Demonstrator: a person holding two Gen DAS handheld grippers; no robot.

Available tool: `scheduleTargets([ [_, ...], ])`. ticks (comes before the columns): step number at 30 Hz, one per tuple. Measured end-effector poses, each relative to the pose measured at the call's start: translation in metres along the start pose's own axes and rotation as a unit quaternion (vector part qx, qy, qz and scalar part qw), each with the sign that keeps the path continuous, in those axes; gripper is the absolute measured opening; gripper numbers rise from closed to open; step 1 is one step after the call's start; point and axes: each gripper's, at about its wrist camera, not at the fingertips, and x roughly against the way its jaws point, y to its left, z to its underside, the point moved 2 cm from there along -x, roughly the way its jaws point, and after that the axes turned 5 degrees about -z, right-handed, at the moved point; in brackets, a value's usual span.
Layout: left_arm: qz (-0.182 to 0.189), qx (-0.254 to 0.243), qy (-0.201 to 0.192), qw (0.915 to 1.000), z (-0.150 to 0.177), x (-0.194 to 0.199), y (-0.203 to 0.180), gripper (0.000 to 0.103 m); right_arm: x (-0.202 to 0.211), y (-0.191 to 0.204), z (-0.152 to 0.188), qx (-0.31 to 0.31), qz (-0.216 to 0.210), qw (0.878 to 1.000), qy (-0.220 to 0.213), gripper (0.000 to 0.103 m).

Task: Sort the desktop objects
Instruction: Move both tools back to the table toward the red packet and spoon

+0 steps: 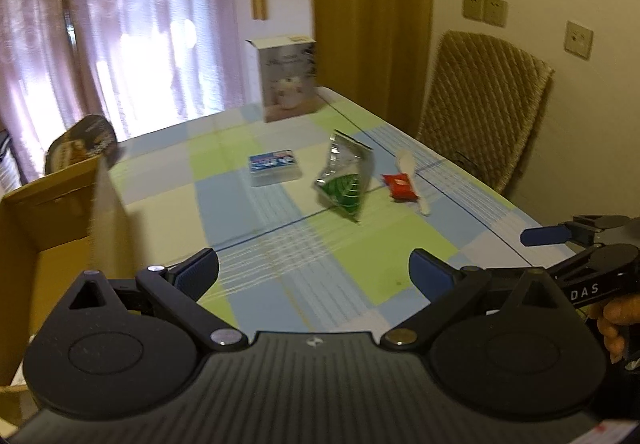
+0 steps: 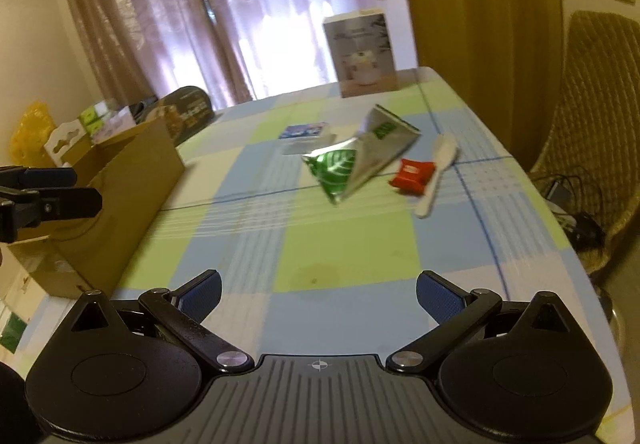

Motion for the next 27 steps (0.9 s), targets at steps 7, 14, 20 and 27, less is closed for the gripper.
scheduleTargets([
  [7,0.019,-0.026,0.019,0.9993,-0.004,-0.026,-0.025,0.100,-0.003,-0.029,-0.004,-0.016,0.017,1.000,-0.004,0.101],
  [14,0.034,-0.050,0.033,0.9976,-0.011,-0.060,-0.047,0.100,-0.014,-0.060,-0.019,-0.010,0.044,0.999,-0.009,0.100],
  [20,0.048,-0.059,0.043,0.9961,-0.015,-0.102,-0.067,0.099,-0.034,-0.088,-0.035,0.000,0.050,0.999,-0.002,0.086],
  [27,0.055,-0.073,0.053,0.9944,-0.020,-0.157,-0.084,0.097,-0.072,-0.122,-0.054,-0.002,0.043,0.999,0.008,0.064],
])
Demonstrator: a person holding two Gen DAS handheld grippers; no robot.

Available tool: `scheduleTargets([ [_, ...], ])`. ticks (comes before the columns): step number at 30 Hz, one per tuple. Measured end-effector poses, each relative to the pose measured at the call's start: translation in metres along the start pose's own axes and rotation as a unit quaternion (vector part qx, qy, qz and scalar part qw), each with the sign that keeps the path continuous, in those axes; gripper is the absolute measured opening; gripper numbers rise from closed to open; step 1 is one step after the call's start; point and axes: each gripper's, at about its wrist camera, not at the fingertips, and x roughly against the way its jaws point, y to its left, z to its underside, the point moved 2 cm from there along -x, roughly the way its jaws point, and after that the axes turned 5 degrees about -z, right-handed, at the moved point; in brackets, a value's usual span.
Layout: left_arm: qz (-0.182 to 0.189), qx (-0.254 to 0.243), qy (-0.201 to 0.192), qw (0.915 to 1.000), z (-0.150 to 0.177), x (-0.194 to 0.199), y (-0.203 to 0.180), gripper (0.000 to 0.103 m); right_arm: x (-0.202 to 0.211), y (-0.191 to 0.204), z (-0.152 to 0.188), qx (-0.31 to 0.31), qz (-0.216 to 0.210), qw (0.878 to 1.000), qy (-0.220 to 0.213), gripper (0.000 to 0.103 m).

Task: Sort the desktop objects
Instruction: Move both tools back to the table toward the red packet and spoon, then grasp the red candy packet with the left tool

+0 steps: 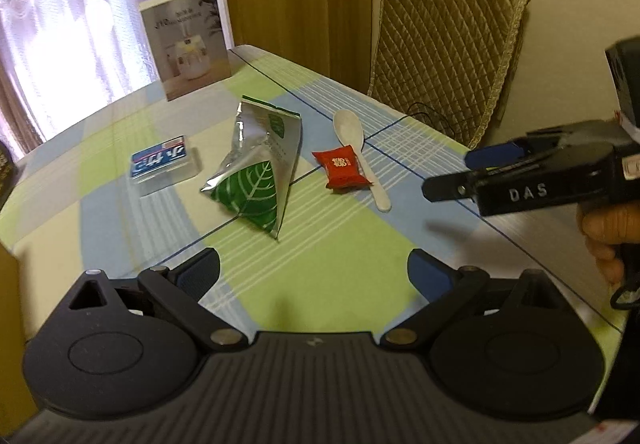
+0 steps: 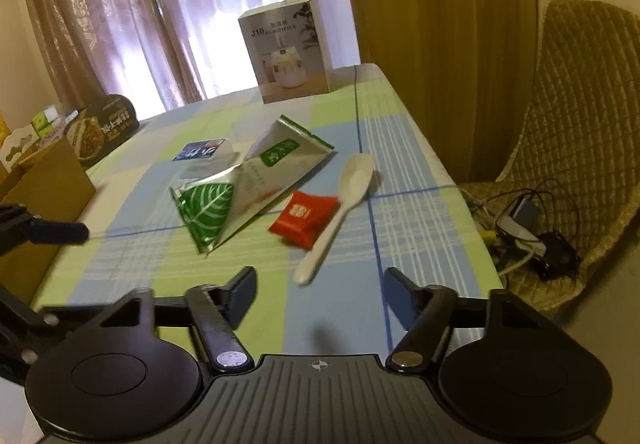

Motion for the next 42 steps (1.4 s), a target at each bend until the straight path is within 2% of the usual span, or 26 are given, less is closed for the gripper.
scheduleTargets([
  [7,0.022,-0.015,-0.014,0.9995,-0.020,-0.046,-0.009,0.080,-0.038,-0.025,-0.022,-0.010,-0.001,1.000,0.001,0.052],
  [11,0.029,-0.019,-0.019,0.9992,-0.030,-0.069,-0.014,0.077,-0.052,-0.037,-0.031,-0.021,-0.002,1.000,-0.001,0.049],
  [16,0.033,-0.022,-0.020,0.9990,-0.040,-0.097,-0.018,0.067,-0.063,-0.052,-0.037,-0.046,-0.006,0.999,0.001,0.043],
  [19,0.033,-0.019,-0.018,0.9991,-0.045,-0.110,-0.020,0.059,-0.067,-0.060,-0.040,-0.071,-0.014,0.997,0.002,0.041],
  [24,0.033,-0.017,-0.011,0.9993,-0.051,-0.127,-0.025,0.047,-0.074,-0.058,-0.041,-0.067,-0.016,0.998,0.006,0.041],
  [27,0.034,-0.015,-0.004,0.9993,-0.052,-0.135,-0.026,0.047,-0.077,-0.055,-0.042,-0.060,-0.017,0.998,0.007,0.041],
  [30,0.028,-0.017,0.002,0.9995,-0.052,-0.142,-0.024,0.047,-0.081,-0.054,-0.042,-0.052,-0.013,0.999,0.010,0.041],
  [32,0.021,-0.021,0.004,0.9995,-0.050,-0.143,-0.023,0.037,-0.083,-0.054,-0.042,-0.051,-0.012,0.999,0.012,0.040],
  [37,0.006,-0.011,0.003,0.9999,-0.046,-0.132,-0.012,0.032,-0.090,-0.053,-0.042,-0.045,-0.013,0.999,0.019,0.038],
  [39,0.005,-0.008,0.000,1.0000,-0.042,-0.123,-0.010,0.021,-0.093,-0.051,-0.043,-0.039,-0.011,0.999,0.019,0.038],
  [42,-0.002,-0.012,-0.003,0.9999,-0.036,-0.115,-0.012,0.021,-0.100,-0.051,-0.047,-0.032,-0.004,0.999,0.013,0.038],
])
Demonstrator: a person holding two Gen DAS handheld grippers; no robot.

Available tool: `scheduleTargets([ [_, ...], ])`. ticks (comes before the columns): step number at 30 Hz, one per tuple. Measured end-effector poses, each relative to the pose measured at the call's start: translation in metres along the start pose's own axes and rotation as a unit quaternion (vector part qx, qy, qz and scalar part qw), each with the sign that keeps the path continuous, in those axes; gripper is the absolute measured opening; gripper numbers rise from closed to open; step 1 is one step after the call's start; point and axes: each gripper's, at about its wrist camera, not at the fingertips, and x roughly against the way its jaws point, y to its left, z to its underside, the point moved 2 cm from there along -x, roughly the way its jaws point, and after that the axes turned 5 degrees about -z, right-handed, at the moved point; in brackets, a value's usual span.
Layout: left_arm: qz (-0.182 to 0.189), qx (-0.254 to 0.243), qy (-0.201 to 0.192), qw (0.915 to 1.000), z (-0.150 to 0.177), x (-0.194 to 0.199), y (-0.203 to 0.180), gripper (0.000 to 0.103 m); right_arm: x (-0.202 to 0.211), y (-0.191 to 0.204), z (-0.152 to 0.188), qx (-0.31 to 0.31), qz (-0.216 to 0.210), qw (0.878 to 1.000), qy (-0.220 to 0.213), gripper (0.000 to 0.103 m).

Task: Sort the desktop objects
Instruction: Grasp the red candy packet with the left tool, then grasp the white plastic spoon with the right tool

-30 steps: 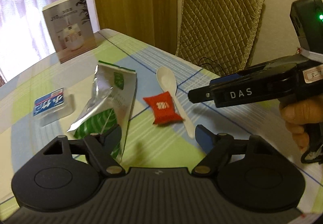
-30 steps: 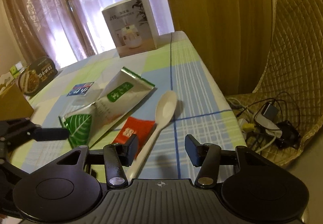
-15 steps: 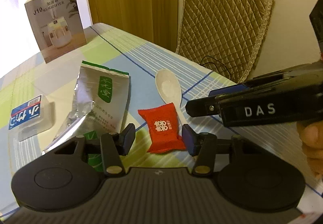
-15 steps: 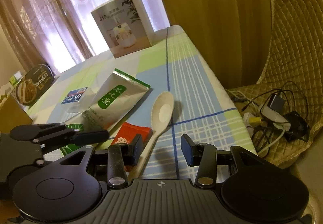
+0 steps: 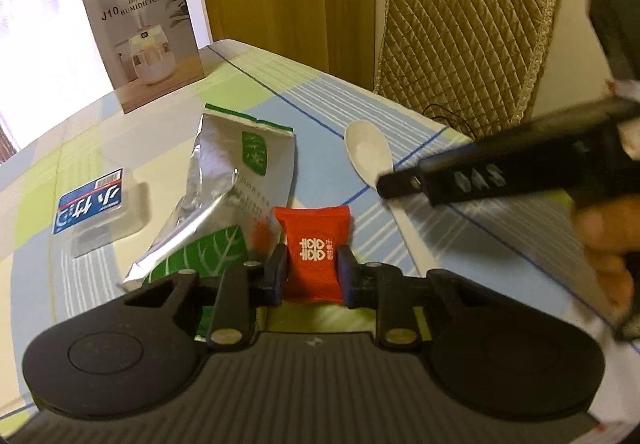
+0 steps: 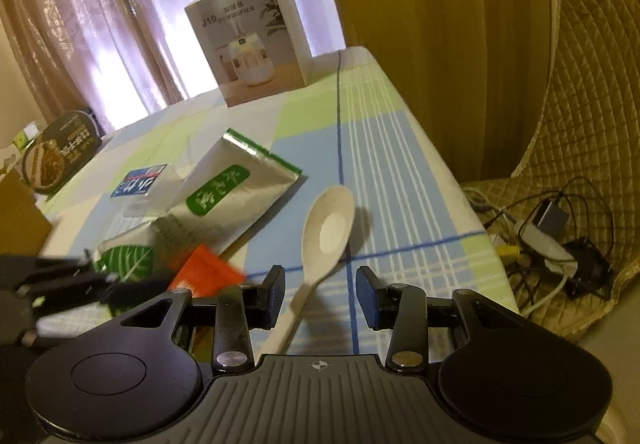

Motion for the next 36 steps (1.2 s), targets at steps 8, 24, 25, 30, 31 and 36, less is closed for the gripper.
scheduleTargets([
  [8,0.007,0.001,-0.007,1.0000,0.000,-0.009,0.000,0.033,-0.019,0.006,-0.006,0.020,0.016,1.000,-0.009,0.038],
  [24,0.010,0.015,-0.011,0.9998,-0.001,-0.018,0.002,0.040,-0.031,0.017,-0.007,0.058,0.063,0.996,-0.008,0.023],
  [25,0.010,0.017,-0.012,0.9997,-0.001,-0.019,0.002,0.040,-0.028,0.017,-0.005,0.055,0.062,0.997,-0.004,0.023],
  [30,0.018,0.022,-0.010,0.9995,0.002,-0.017,0.003,0.028,-0.009,0.021,0.007,0.049,0.055,0.997,0.013,0.023],
  [31,0.018,0.021,-0.008,0.9996,0.003,-0.015,0.002,0.028,-0.007,0.022,0.009,0.047,0.053,0.997,0.015,0.022],
  [36,0.023,0.017,0.004,0.9996,0.018,0.005,0.000,0.026,0.011,0.030,0.023,0.024,0.040,0.999,0.023,0.022],
])
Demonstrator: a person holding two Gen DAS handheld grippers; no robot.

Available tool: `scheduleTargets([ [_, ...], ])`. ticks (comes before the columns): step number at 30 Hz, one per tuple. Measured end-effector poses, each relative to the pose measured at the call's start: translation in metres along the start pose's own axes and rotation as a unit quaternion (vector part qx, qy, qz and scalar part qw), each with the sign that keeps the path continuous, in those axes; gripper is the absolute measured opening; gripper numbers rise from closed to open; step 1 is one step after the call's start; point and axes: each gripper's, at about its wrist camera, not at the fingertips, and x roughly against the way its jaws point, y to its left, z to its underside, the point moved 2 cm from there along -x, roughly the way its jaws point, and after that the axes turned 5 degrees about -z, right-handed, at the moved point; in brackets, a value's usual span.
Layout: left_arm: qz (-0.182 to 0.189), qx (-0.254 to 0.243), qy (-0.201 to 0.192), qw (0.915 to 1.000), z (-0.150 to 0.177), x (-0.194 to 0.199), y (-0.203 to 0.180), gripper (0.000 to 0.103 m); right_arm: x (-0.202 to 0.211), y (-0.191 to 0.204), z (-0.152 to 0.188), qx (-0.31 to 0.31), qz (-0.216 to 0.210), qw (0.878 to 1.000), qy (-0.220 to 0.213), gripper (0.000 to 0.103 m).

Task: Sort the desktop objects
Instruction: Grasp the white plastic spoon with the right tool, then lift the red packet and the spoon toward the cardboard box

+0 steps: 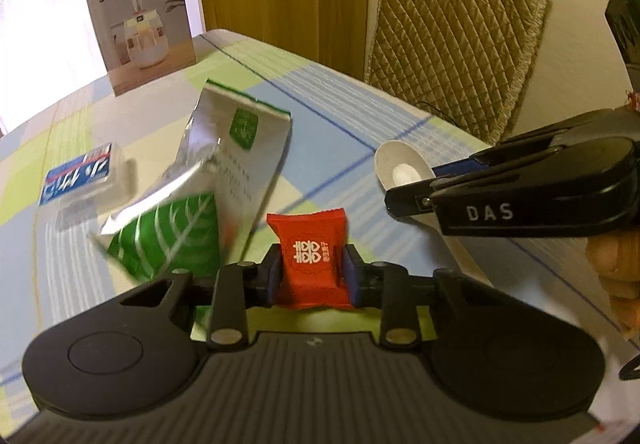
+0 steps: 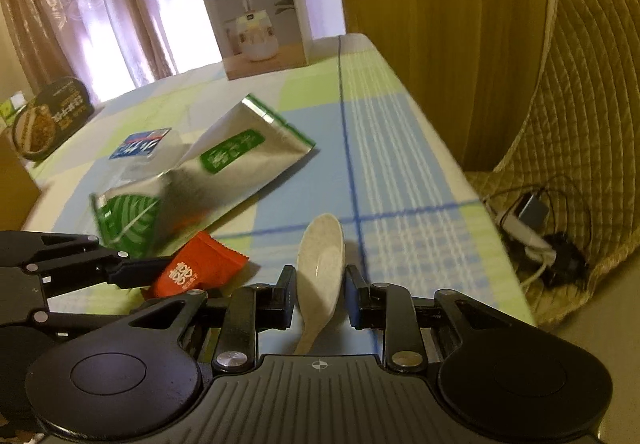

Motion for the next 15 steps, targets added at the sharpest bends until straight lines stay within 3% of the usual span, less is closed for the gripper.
scheduleTargets([
  [3,0.000,0.006,0.011,0.9999,0.018,0.020,-0.001,0.026,0.012,0.012,0.013,-0.003,-0.011,1.000,0.007,0.022],
  [5,-0.003,0.008,0.019,0.9998,0.033,0.038,-0.002,0.026,0.020,0.022,0.024,-0.007,-0.025,1.000,0.015,0.005],
  [15,-0.034,0.067,0.040,0.9964,0.127,0.136,0.012,0.026,0.059,0.079,0.085,0.016,-0.071,0.997,0.037,0.004],
])
